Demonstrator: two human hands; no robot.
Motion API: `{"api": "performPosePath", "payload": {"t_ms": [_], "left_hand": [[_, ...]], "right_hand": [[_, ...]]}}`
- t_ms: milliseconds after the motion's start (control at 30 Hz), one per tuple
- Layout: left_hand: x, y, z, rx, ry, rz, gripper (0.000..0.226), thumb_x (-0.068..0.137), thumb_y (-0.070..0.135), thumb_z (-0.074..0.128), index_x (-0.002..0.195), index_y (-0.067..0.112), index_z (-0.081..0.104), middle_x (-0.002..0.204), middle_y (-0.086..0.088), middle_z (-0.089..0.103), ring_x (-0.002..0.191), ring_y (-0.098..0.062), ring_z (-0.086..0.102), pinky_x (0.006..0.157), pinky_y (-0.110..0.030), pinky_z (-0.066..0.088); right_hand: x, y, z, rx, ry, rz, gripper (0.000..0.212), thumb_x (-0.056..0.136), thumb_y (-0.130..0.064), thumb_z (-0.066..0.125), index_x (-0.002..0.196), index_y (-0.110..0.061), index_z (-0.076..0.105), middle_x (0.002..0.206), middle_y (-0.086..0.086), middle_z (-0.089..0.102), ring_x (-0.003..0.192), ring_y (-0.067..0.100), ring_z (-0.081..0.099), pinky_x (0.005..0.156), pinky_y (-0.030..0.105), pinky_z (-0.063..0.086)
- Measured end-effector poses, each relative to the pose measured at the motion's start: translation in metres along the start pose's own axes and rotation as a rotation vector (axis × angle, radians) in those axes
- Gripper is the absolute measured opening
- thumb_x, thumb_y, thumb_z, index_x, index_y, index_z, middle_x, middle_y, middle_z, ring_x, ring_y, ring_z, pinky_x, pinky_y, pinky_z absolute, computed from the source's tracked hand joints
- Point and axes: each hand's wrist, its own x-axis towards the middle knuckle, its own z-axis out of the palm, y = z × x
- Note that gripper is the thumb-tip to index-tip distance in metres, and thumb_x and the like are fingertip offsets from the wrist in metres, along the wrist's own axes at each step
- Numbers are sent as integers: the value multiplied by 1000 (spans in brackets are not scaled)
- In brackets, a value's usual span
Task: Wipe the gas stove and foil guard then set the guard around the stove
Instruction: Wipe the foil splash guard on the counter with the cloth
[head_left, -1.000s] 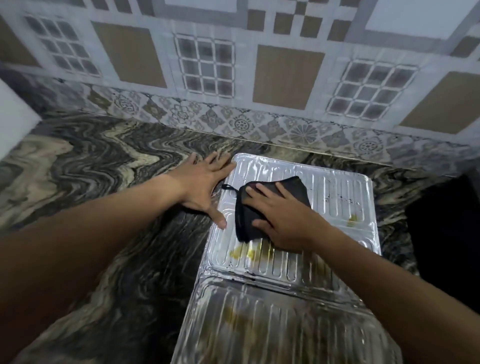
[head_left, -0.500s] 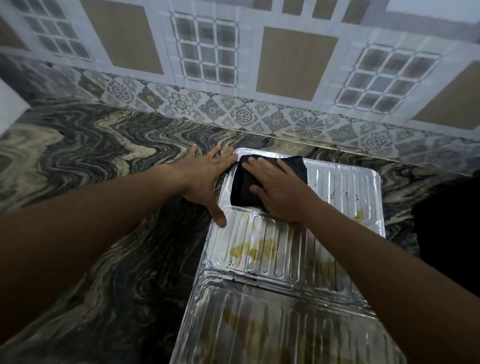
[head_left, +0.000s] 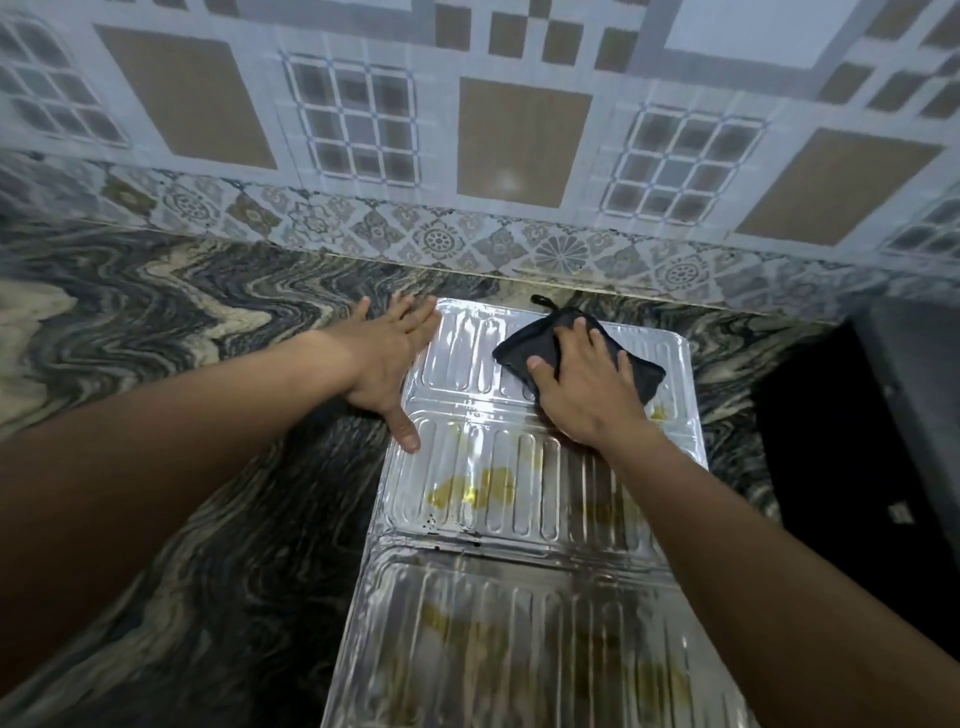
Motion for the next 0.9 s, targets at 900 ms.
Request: {"api": "performPosePath", "payload": {"t_ms": [900], "left_hand": [[2,0,2,-48,-28,-4,169,30,94,66,151,22,-26,156,9,-35,150,-15,-20,119,-60,0]], "right_hand": [[-31,35,8,4,111,246,60,104,-44,19,157,-16,15,166,10,-4,153,24,-5,120,46,-8]]}}
